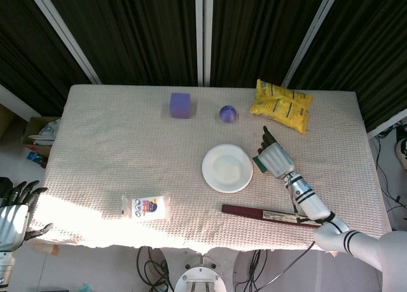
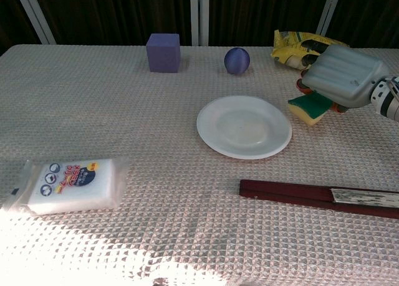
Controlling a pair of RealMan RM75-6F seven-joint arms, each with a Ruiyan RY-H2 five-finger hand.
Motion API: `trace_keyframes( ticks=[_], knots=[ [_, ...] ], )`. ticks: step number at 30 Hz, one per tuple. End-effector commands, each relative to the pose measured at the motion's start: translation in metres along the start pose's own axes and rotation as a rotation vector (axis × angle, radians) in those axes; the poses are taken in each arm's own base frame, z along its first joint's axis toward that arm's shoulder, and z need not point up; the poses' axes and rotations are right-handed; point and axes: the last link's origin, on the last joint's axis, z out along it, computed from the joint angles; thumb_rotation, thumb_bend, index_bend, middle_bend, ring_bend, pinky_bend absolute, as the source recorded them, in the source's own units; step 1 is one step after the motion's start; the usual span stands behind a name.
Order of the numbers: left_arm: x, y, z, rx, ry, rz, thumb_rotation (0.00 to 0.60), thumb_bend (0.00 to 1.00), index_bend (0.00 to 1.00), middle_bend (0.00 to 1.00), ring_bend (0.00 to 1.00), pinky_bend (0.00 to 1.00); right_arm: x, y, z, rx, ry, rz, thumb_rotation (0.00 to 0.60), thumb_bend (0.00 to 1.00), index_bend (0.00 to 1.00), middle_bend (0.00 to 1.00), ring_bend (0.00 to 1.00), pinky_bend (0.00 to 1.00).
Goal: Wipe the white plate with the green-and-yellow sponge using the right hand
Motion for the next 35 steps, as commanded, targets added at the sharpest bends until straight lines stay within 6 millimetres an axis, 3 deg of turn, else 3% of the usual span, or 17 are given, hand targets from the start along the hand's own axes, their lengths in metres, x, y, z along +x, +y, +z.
trace_keyframes(
  ticks=[1,3,6,11,14,21,24,30,35],
  knots=[
    [0.001,0.001,0.0,-0.001,0.002,0.002,0.6,0.08,0.23,0.1,0.05,0.11,-0.008,0.001,-0.003,-0.011,-0.04,0.009,0.6,0.26,0.37,0.35,0.17,0.0],
    [0.001,0.002,0.0,-0.001,0.003,0.003,0.6,0.08,0.23,0.1,0.05,0.11,-0.011,0.001,-0.005,-0.017,-0.072,0.03,0.6,0.26,0.18,0.28,0.12,0.0],
    [0.002,0.003,0.0,-0.004,0.003,0.005,0.6,0.08,0.23,0.1,0.05,0.11,-0.012,0.002,-0.008,-0.026,-0.106,0.055,0.6,0.26,0.02,0.19,0.04,0.0],
    [0.003,0.004,0.001,-0.006,0.009,0.002,0.6,0.08,0.23,0.1,0.05,0.11,-0.009,0.013,-0.021,-0.078,-0.13,0.144,0.6,0.26,0.0,0.11,0.0,0.0],
    [0.004,0.005,0.003,-0.014,0.015,0.002,0.6,0.08,0.23,0.1,0.05,0.11,-0.004,0.028,-0.039,-0.147,-0.116,0.241,0.6,0.26,0.0,0.09,0.0,0.0],
    [0.009,0.009,0.01,-0.025,0.065,0.011,0.6,0.08,0.23,0.1,0.05,0.11,0.01,0.077,-0.118,-0.375,0.026,0.501,0.6,0.26,0.0,0.14,0.0,0.0],
    [0.011,0.011,0.012,-0.026,0.093,0.011,0.6,0.08,0.23,0.1,0.05,0.11,0.012,0.094,-0.17,-0.454,0.062,0.622,0.6,0.26,0.0,0.14,0.0,0.0],
    [0.014,0.019,0.014,-0.037,0.132,0.021,0.6,0.08,0.23,0.1,0.05,0.11,0.011,0.099,-0.247,-0.552,0.06,0.728,0.6,0.26,0.0,0.12,0.0,0.0],
    [0.012,0.025,0.015,-0.046,0.128,0.023,0.6,0.08,0.23,0.1,0.05,0.11,0.009,0.098,-0.275,-0.586,0.008,0.756,0.6,0.26,0.0,0.07,0.0,0.0]
  ],
)
